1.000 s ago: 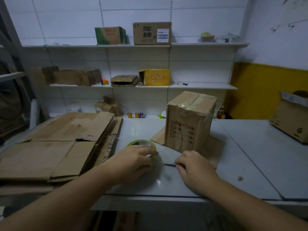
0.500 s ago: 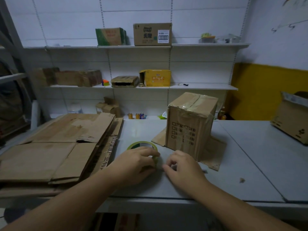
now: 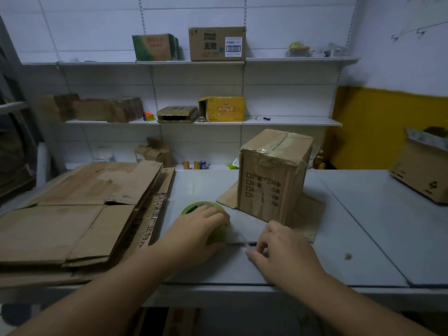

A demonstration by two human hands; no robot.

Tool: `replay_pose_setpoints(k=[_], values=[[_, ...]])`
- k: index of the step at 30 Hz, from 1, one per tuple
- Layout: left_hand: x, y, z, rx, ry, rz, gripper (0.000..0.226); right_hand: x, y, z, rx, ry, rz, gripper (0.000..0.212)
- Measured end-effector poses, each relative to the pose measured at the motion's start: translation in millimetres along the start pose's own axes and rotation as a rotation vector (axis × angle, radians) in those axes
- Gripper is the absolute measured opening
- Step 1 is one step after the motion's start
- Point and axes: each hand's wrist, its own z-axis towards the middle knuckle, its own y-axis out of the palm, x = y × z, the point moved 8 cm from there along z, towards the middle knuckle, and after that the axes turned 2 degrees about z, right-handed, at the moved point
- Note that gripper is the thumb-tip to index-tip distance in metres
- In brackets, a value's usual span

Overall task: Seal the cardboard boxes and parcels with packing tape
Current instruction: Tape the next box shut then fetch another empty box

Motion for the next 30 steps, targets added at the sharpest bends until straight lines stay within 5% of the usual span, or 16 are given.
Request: replay_pose_setpoints(k=[4, 8, 12, 15, 19, 21, 30], values=[[10, 3, 3, 0.039, 0.021, 0.081, 0.049, 5, -44, -2, 0.135, -0.056, 0.131, 0.024], [8, -25, 0, 0.051, -0.009, -0.203, 0.057, 48, -129, 12, 0.564, 0.03, 0.475, 0.022], [-11, -95, 32, 0.503, -0.146, -0.594, 0.03, 93, -137, 65, 0.409, 0.294, 0.795, 0.034], [-4, -113, 90, 0.518, -0.111, -0.642, 0.029, 70, -152, 85, 0.463, 0.143, 0.469, 0.053], [11, -66, 143, 0.171, -0.034, -0.227, 0.051, 45, -110, 102, 0.208, -0.079, 0.085, 0.054], [11, -53, 146, 0.224, 0.005, -0.07, 0.055, 53, -103, 103, 0.211, -0.099, 0.054, 0.061], [8, -73, 154, 0.312, 0.05, -0.076, 0.065, 42, -103, 100, 0.205, -0.169, -0.129, 0.087]])
